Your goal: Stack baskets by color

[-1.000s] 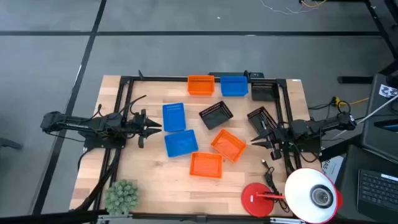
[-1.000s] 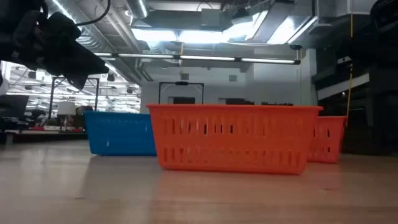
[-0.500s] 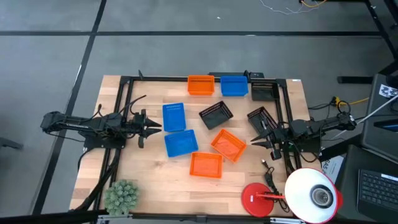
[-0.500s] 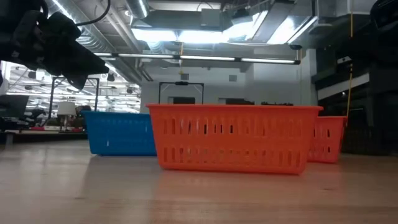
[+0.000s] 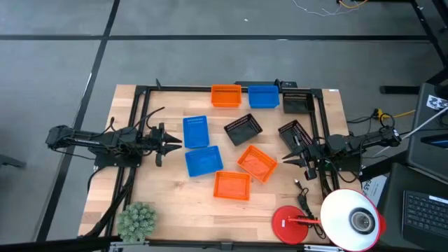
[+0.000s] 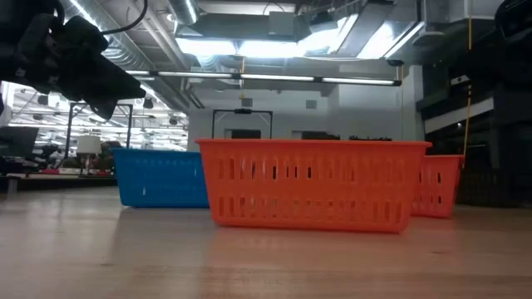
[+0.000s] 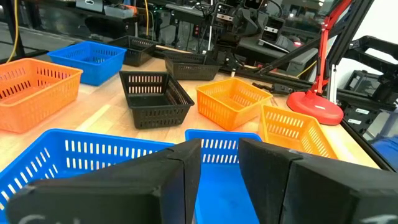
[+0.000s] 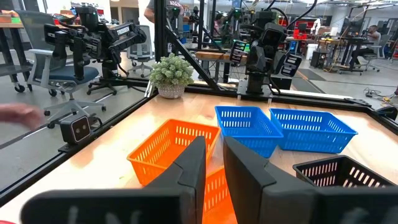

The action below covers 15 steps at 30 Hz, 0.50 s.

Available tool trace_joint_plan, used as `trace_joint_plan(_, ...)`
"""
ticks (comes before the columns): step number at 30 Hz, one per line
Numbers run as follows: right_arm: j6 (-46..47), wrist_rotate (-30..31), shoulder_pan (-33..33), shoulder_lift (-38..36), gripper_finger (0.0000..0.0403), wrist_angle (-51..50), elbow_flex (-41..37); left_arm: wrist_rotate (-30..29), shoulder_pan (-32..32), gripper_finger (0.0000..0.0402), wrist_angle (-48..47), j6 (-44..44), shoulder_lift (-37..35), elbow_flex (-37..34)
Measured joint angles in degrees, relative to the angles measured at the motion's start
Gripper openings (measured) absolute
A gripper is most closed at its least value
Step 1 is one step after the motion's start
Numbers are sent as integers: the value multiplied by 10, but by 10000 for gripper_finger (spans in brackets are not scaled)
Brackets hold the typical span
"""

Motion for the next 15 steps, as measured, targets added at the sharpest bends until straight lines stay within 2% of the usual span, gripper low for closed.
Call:
trace_joint_plan(9,6,0,0,0,59,9,0,0,0,98,0,0,0,0)
trace_joint_plan(15,112,1,0,0,59,69,0,-1,0,98,0,12,0,0)
